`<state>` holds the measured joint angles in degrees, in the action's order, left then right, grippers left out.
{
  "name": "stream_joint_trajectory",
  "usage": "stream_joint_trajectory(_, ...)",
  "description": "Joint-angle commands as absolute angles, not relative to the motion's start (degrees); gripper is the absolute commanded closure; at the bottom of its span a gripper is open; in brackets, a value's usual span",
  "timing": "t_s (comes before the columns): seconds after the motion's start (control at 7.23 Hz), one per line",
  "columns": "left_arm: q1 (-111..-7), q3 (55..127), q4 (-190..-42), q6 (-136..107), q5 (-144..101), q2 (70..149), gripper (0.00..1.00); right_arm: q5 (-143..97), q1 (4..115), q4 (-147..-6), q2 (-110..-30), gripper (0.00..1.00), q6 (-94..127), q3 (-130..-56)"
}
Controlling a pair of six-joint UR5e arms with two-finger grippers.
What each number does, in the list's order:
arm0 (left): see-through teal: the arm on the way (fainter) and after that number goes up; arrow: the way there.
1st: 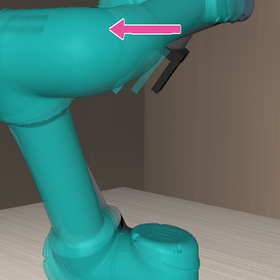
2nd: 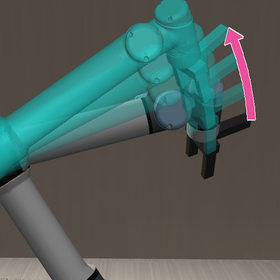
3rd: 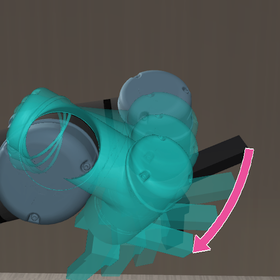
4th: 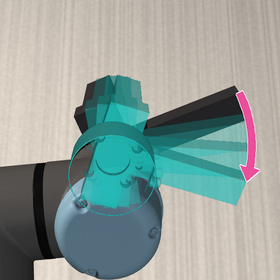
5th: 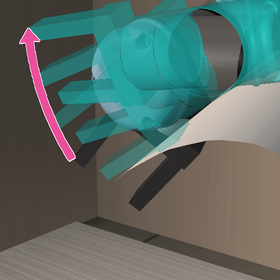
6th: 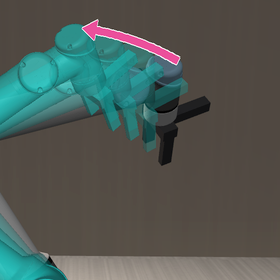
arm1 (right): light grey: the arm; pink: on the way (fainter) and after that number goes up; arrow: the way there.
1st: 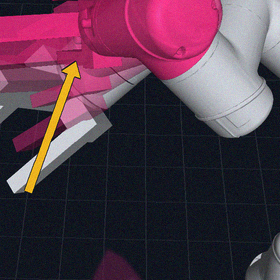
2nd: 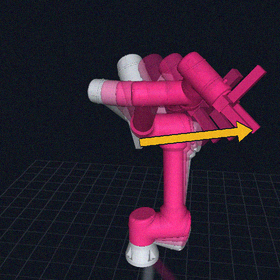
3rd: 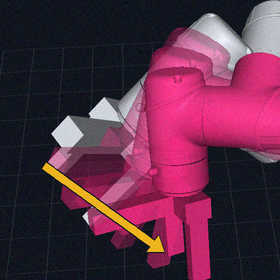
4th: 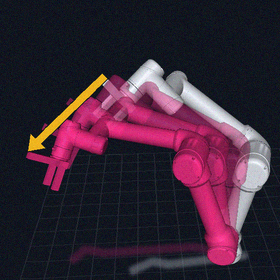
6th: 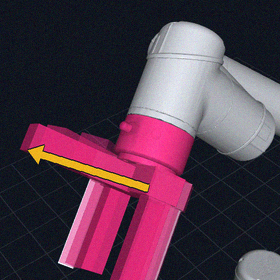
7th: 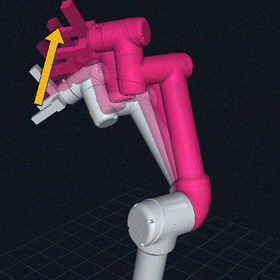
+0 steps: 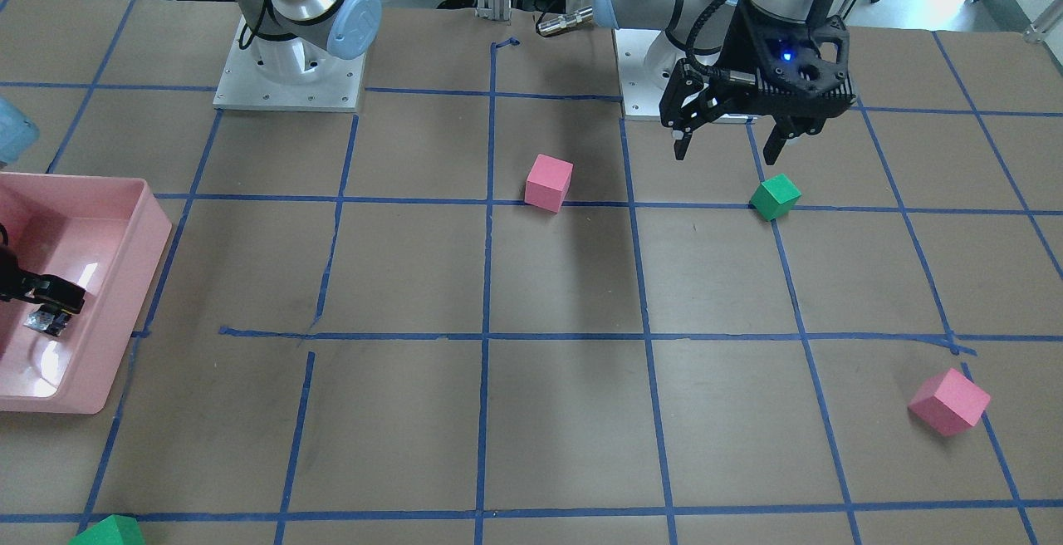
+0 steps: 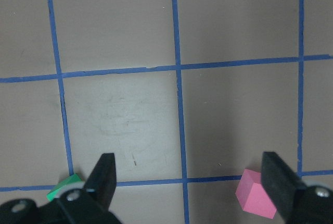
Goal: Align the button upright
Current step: 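Lower the right gripper and grasp the button by its yellow cap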
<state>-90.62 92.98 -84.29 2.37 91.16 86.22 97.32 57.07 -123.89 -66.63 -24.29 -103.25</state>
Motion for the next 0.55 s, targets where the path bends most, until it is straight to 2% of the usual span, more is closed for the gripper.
stream_joint_trajectory(0.0, -90.6, 93.0, -84.3, 2.4, 91.2, 86.2, 0.0, 97.3, 56.7, -124.6, -65.4, 0.0, -25.4, -103.3)
stream_joint_trajectory(0.42, -90.5, 93.0, -84.4, 2.4, 91.2, 86.2, 0.0, 97.1, 56.0, -125.2, -64.4, 0.0, -25.5, -103.3)
